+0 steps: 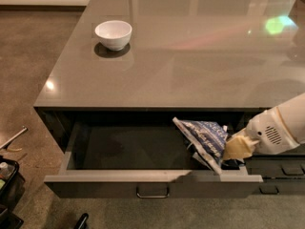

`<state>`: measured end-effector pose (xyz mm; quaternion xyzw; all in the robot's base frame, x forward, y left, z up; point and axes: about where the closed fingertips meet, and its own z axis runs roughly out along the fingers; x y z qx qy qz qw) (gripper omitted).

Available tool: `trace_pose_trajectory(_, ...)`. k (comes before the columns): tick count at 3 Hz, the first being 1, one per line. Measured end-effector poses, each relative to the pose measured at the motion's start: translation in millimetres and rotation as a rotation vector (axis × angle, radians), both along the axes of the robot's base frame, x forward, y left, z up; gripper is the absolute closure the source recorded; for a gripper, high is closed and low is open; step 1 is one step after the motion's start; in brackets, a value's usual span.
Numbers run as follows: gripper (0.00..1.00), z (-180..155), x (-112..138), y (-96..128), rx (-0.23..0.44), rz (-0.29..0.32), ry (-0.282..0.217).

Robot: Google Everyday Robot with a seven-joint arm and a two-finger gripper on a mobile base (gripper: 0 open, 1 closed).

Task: Place blue chip bag into top drawer

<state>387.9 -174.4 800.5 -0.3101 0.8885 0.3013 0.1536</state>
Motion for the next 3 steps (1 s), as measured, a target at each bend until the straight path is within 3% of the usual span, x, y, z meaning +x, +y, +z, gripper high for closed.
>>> trace_pose_trajectory(2, 1.00, -48, 47, 57, -0.015, 0.050, -0.084)
trace_pose_trajectory(3, 1.00, -73, 64, 72, -0.029, 0.049, -0.083)
